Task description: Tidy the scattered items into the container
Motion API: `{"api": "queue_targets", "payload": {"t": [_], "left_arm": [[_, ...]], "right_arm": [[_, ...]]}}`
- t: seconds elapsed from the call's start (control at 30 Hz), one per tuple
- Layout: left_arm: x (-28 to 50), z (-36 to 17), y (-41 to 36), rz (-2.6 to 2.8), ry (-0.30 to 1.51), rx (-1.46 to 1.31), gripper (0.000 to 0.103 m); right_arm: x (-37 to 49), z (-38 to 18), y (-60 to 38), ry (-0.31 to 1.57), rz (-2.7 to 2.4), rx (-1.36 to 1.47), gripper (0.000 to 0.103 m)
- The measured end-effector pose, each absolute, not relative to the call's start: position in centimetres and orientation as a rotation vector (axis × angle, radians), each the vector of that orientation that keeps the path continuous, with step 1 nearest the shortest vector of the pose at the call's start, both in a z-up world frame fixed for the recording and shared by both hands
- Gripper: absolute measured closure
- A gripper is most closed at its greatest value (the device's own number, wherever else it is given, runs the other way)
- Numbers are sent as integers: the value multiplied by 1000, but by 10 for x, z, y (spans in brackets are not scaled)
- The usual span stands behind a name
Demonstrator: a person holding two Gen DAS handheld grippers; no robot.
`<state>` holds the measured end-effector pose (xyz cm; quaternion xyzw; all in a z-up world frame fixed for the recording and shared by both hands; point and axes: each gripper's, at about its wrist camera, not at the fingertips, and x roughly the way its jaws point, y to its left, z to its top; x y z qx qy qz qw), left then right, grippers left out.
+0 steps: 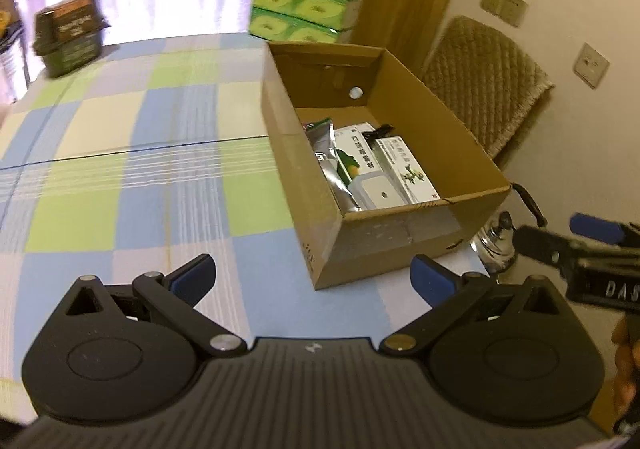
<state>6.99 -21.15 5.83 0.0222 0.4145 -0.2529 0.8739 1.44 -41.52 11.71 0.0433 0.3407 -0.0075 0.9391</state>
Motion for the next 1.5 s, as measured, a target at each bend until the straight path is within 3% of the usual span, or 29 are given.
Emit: {"api": "queue_targets", "payload": {"t": [1.5], "left_arm": [[-14,87,-183,-438,796,-54,1]], "right_arm": [[-65,154,-377,644,-15,56,0]]}}
